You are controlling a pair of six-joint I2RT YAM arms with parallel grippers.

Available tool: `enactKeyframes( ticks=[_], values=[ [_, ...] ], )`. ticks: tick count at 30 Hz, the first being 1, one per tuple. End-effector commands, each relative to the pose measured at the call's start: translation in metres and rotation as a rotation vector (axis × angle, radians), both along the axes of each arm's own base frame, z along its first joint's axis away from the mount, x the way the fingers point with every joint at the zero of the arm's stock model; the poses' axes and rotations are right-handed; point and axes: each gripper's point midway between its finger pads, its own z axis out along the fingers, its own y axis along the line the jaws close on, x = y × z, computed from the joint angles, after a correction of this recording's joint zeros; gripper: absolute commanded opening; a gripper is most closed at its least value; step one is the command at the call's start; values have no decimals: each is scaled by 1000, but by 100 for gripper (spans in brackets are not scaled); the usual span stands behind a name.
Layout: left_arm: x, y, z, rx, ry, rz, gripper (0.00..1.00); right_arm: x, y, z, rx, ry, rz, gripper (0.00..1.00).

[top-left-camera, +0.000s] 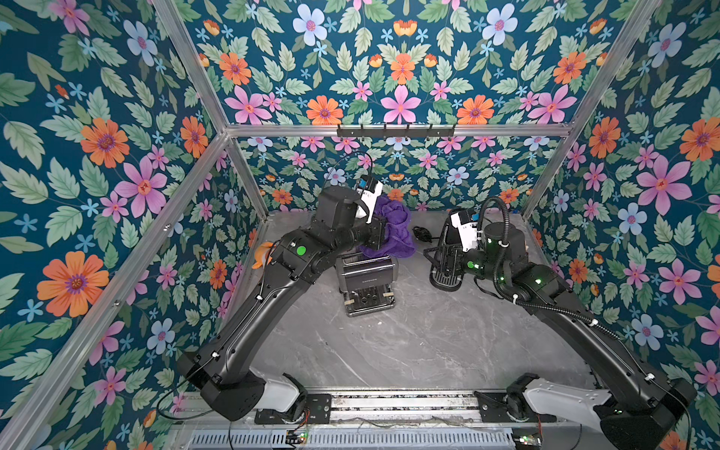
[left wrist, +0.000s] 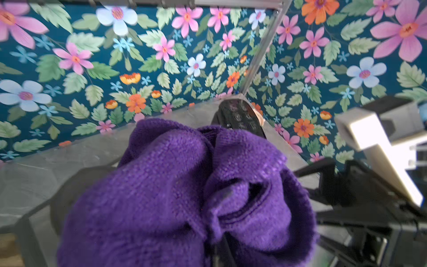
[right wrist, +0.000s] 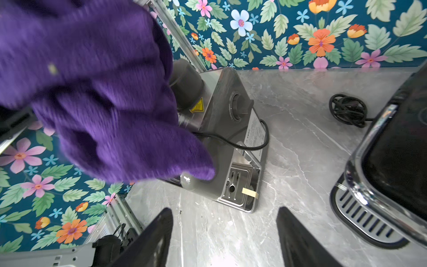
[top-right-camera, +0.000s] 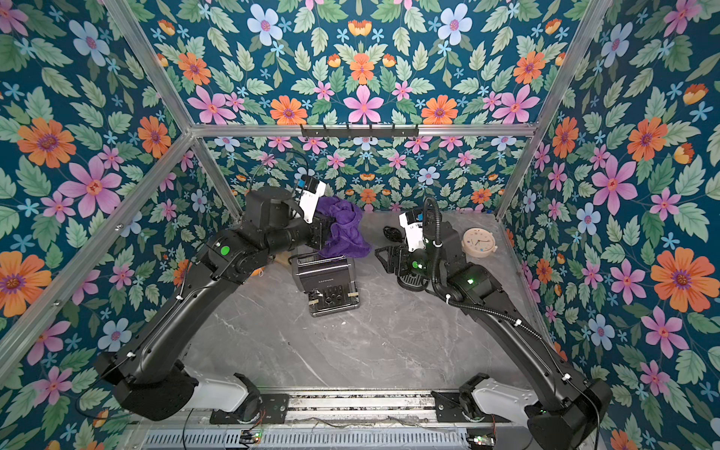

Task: Wipe the surface of a coffee machine
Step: Wipe the dirt from the surface of the coffee machine.

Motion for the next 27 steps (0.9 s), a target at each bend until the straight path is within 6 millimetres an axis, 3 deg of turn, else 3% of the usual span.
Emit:
enactKeyframes(
  ticks=[1,6,12,16,22,25,27],
  values=[
    [-14,-5,-14,-19,31,-50,0,2,-2,-1,-16,-6,-11,72],
    [-29,18,-36,11,41,-9,0,6,3,-3,-11,1,-1,72],
    [-34,42,-25,-9,-28,67,0,12,10,-2,3,5,15,72],
    [-33,55,-10,-40,-72,126,0,14,12,-2,7,6,16,72],
    [-39,85,33,-163,-178,248,0,12,10,-5,-1,12,12,72],
    [-52,71,44,-219,-189,143,0,12,9,-5,-5,12,10,72],
    [-61,51,38,-230,-148,27,0,12,9,-5,-6,9,11,72]
  ],
)
